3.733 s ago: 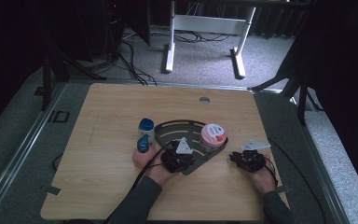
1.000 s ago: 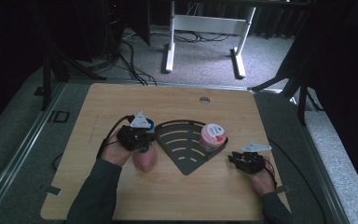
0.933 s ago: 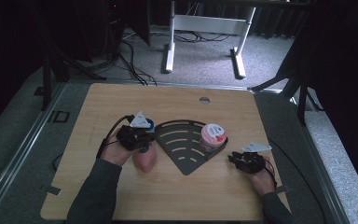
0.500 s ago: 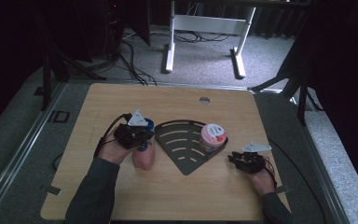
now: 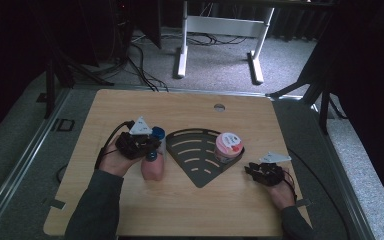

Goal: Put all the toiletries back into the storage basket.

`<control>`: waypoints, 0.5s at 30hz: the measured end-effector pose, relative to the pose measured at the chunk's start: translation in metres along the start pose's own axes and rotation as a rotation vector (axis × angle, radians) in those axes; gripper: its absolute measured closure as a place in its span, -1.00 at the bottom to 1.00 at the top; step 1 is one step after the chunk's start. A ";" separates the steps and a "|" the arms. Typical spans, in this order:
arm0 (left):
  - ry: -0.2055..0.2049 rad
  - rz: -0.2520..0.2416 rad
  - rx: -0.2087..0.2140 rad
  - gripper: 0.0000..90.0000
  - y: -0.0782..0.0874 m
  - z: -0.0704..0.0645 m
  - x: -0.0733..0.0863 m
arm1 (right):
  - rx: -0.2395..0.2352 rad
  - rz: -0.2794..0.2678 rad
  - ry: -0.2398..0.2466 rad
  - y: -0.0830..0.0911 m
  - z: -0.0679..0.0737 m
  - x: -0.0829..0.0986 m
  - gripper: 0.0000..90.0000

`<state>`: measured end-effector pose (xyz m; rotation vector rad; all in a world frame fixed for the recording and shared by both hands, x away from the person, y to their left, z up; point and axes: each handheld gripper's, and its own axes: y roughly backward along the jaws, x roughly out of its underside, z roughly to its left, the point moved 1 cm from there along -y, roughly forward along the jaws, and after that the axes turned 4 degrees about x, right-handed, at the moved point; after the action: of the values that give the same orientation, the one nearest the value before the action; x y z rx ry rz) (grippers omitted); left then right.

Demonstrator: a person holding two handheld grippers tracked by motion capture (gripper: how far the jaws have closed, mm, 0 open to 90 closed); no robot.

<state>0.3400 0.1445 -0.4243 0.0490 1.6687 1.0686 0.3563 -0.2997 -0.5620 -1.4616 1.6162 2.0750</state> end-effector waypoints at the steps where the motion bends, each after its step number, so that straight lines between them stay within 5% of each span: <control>1: 0.001 -0.008 0.003 0.78 0.003 0.000 0.000 | 0.000 0.000 -0.001 0.000 0.000 0.000 0.54; 15: 0.027 -0.013 -0.001 0.18 0.018 0.004 0.009 | -0.005 0.002 0.003 0.000 0.000 0.000 0.52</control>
<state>0.3314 0.1620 -0.4189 0.0234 1.6908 1.0643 0.3562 -0.2993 -0.5620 -1.4665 1.6151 2.0808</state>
